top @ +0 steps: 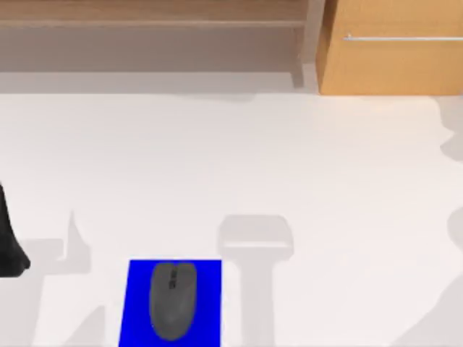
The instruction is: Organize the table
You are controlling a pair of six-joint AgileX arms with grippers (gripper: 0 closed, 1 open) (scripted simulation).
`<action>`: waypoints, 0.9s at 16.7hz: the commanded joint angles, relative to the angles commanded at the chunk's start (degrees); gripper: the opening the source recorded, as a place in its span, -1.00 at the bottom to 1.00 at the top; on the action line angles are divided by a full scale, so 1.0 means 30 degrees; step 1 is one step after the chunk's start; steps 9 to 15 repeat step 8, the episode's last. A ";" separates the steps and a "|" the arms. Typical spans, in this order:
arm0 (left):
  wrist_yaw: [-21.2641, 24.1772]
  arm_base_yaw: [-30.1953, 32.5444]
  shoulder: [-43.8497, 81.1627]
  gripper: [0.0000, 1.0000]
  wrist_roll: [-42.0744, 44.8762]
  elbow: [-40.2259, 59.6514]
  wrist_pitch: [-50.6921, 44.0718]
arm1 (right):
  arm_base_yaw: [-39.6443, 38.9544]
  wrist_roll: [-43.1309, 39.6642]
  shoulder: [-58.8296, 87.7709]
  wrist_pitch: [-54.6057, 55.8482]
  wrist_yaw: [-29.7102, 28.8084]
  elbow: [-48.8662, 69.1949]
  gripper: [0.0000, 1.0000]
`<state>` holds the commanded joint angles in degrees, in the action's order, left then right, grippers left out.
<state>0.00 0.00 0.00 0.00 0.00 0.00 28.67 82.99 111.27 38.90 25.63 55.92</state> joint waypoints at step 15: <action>0.0000 0.0000 0.0000 1.00 0.0000 0.0000 0.0000 | 0.1029 -0.0305 -0.1982 0.0795 0.0950 -0.2984 1.00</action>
